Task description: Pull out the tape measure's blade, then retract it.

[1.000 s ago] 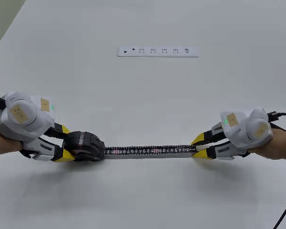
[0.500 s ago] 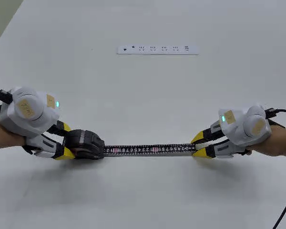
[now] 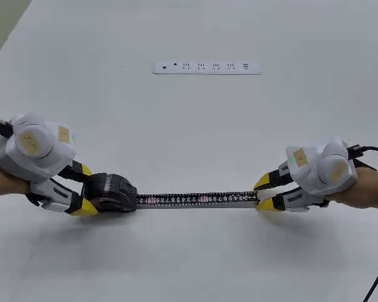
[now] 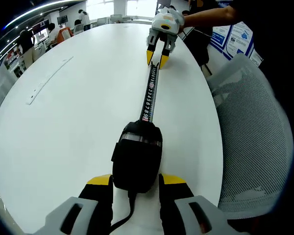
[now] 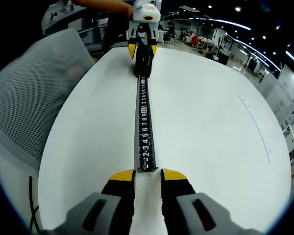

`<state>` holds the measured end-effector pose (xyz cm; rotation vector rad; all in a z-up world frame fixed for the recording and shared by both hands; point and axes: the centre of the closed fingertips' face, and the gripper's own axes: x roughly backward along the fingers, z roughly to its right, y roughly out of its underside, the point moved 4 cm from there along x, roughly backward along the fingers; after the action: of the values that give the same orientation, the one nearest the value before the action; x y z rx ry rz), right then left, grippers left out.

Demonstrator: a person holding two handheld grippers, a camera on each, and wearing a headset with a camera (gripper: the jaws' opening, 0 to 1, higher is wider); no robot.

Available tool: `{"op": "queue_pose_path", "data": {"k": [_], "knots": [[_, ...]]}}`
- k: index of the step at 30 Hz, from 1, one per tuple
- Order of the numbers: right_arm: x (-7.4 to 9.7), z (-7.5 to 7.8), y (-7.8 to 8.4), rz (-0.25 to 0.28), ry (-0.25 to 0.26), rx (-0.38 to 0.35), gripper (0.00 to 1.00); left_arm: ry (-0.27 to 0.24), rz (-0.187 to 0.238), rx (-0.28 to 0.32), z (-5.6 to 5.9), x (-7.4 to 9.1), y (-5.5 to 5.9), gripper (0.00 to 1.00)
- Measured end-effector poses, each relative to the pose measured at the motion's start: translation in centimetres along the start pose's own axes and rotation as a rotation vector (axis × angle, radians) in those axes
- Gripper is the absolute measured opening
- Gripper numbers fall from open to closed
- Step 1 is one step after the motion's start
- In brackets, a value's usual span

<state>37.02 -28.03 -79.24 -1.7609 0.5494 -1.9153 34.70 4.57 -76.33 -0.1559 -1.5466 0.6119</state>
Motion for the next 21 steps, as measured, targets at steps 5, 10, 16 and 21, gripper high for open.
{"op": "queue_pose_path", "data": {"k": [5,10,16,21], "knots": [[0.6,0.0,0.2,0.001,0.026,-0.019,0.23,-0.018,0.011,0.018,0.1,0.4,0.6,0.39],[1.2,-0.2,0.4,-0.001,0.052,-0.041,0.30,-0.033,0.057,0.072,0.5,0.8,1.0,0.45],[1.9,-0.9,0.5,0.015,0.077,-0.076,0.37,-0.078,0.154,0.159,1.2,1.3,1.5,0.52],[2.4,-1.6,0.5,0.037,0.091,-0.106,0.41,-0.125,0.249,0.231,1.7,1.8,1.7,0.54]]}}
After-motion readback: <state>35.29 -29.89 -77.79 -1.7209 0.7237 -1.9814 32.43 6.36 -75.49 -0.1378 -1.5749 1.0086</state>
